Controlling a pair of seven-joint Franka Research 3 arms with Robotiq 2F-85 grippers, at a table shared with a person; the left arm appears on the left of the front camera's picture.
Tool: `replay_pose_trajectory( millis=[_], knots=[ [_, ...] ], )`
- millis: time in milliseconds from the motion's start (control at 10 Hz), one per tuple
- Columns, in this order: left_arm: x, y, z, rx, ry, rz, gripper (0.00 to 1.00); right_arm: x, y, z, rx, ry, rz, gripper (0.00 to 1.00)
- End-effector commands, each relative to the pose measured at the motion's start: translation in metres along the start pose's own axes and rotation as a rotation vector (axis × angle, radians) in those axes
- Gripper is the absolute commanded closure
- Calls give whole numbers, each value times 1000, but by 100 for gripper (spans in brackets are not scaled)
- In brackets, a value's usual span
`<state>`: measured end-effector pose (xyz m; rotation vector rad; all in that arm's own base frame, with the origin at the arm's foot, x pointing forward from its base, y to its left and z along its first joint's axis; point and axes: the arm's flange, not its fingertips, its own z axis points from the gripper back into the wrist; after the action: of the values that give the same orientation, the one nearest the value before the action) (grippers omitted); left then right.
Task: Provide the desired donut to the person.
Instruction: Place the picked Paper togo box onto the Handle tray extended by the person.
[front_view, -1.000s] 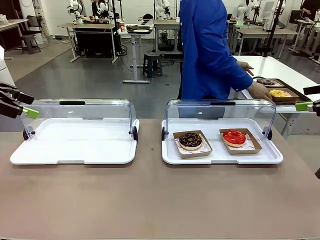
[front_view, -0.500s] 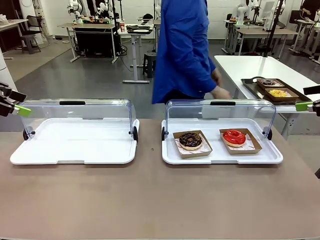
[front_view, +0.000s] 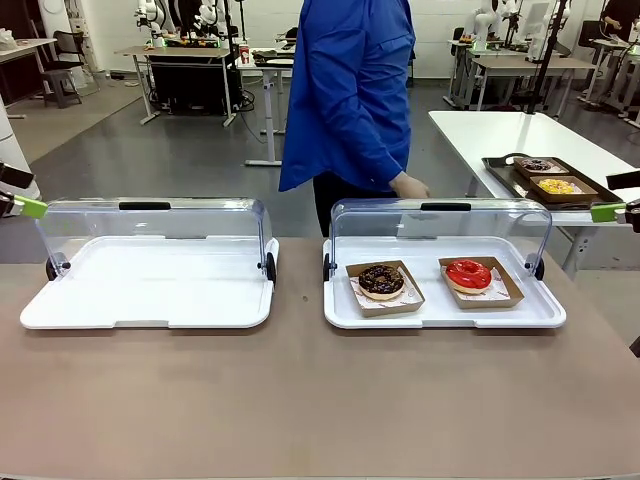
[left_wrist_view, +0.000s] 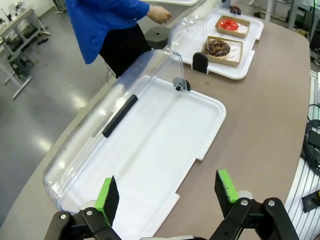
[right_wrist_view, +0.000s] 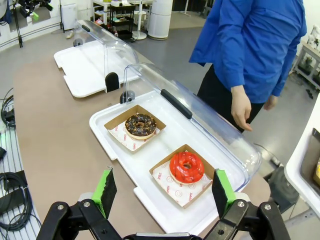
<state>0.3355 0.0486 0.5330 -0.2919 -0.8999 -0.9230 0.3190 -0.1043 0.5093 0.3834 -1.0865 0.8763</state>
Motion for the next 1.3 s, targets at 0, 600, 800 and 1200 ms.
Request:
replay_pose_trajectory(
  millis=[0, 600, 800, 1200],
  knots=[
    [-3, -3, 0, 37, -44, -27, 0, -2, -2, -5, -3, -38, 7, 0],
    [4, 2, 4, 26, -28, -10, 0, -2, -2, -5, -3, -38, 7, 0],
    [4, 2, 4, 26, -28, -10, 0, -2, -2, -5, -3, -38, 7, 0],
    [4, 2, 4, 26, -28, -10, 0, -2, -2, -5, -3, -38, 7, 0]
  ],
)
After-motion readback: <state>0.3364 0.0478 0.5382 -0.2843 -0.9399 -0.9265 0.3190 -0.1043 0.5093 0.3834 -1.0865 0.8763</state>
